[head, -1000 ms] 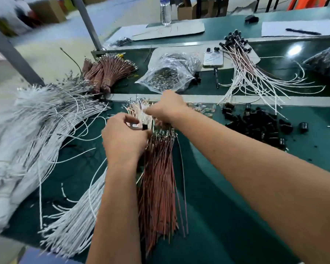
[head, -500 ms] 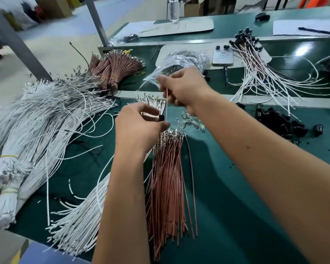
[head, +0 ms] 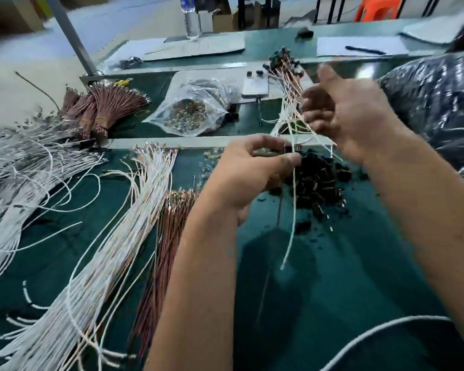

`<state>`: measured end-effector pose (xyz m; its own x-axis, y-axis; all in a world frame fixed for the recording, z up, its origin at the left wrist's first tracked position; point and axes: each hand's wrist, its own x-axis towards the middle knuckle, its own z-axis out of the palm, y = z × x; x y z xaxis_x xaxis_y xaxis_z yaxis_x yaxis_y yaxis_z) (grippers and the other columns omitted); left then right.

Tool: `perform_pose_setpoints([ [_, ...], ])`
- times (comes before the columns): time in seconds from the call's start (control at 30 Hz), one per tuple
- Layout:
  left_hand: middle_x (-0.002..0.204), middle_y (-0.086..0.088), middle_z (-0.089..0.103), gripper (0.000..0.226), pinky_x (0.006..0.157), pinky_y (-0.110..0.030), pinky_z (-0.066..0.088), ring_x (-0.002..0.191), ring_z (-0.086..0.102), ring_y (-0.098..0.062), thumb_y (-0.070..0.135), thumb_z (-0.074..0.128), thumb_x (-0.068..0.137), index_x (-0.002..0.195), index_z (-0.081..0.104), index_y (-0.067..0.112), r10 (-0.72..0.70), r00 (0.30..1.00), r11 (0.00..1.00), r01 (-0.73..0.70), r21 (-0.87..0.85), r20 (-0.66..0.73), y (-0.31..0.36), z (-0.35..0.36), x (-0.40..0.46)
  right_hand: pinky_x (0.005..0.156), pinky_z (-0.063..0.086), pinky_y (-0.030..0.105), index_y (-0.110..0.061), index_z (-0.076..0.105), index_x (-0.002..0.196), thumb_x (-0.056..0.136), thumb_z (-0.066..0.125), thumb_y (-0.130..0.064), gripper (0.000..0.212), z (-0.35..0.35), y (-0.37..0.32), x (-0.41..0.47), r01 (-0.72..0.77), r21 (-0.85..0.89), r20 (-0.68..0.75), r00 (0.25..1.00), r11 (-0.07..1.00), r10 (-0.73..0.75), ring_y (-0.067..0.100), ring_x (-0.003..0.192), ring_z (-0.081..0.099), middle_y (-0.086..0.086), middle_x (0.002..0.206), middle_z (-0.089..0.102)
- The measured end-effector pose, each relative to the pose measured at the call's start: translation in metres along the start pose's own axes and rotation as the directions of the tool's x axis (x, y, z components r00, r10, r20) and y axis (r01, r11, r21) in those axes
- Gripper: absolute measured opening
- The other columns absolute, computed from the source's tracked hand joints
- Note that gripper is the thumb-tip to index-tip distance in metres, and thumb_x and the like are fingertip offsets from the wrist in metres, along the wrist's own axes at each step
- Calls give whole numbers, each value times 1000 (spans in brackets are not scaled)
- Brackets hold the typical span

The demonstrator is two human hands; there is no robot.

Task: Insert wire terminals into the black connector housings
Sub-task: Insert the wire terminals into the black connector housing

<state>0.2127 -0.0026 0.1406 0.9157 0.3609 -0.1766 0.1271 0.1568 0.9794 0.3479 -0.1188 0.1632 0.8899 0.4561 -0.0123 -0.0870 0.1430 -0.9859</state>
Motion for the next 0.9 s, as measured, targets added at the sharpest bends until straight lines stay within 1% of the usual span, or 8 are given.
perform_pose_setpoints([
  [0.1, 66, -2, 67, 17, 51, -18, 48, 54, 59, -10, -2, 74, 87, 83, 65, 13, 1, 999, 996, -6, -91, -52, -7, 26, 17, 37, 37, 17, -7, 71, 82, 101, 60, -44, 43, -41, 25, -29, -96, -303, 79, 989, 948, 126, 9, 49, 54, 4, 67, 65],
  [0.17, 68, -4, 66, 18, 48, -17, 47, 53, 60, -11, -3, 73, 87, 83, 65, 13, 4, 996, 992, -14, -124, -87, -13, 41, 25, 36, 35, 16, -9, 73, 81, 88, 69, -46, 39, -59, 37, -50, -122, -411, 196, 956, 903, 218, 7, 45, 51, 3, 65, 65],
  [0.23, 69, -2, 67, 17, 48, -17, 48, 53, 62, -9, -3, 73, 87, 86, 65, 12, 7, 994, 989, -23, -148, -108, -21, 52, 30, 37, 34, 15, -8, 74, 82, 80, 75, -40, 32, -69, 46, -63, -75, -464, 284, 931, 883, 229, 5, 42, 49, 0, 60, 63],
  [0.37, 73, -1, 69, 15, 56, -22, 52, 60, 62, -10, -1, 74, 86, 86, 69, 13, 35, 995, 987, -49, -154, -91, -35, 55, 35, 37, 35, 16, -11, 76, 79, 80, 77, -30, 19, -76, 57, -68, -49, -289, 308, 941, 956, 141, 7, 43, 51, 1, 57, 60],
  [0.47, 88, -11, 76, 17, 72, -27, 58, 75, 69, -17, -1, 78, 81, 94, 73, 9, 78, 995, 995, -82, -50, -69, -48, 38, 28, 39, 40, 17, -9, 74, 82, 81, 75, -28, 19, -79, 64, -64, -6, -23, 160, 987, 1000, 10, 12, 51, 59, 8, 70, 66],
  [0.57, 89, -12, 78, 23, 72, -26, 57, 77, 71, -17, -3, 81, 77, 96, 72, 7, 112, 993, 991, -115, 71, 43, -60, 23, 21, 46, 47, 19, -3, 68, 90, 88, 70, -23, 20, -80, 71, -61, 89, 112, 60, 994, 990, -96, 15, 60, 66, 13, 81, 72],
  [0.73, 88, -16, 77, 26, 73, -26, 57, 76, 71, -19, -11, 80, 74, 87, 69, 8, 160, 968, 978, -181, 99, 191, -62, 19, 20, 55, 53, 20, -7, 70, 93, 86, 74, -13, 10, -76, 75, -63, 219, 112, -4, 975, 969, -220, 16, 67, 70, 11, 83, 74],
  [0.9, 90, -17, 77, 28, 78, -30, 59, 78, 72, -21, -14, 79, 74, 85, 68, 8, 182, 957, 974, -207, 92, 225, -64, 17, 20, 57, 57, 23, -4, 69, 96, 90, 75, -2, 9, -74, 73, -66, 333, 4, -55, 941, 943, -333, 20, 66, 71, 11, 78, 73],
])
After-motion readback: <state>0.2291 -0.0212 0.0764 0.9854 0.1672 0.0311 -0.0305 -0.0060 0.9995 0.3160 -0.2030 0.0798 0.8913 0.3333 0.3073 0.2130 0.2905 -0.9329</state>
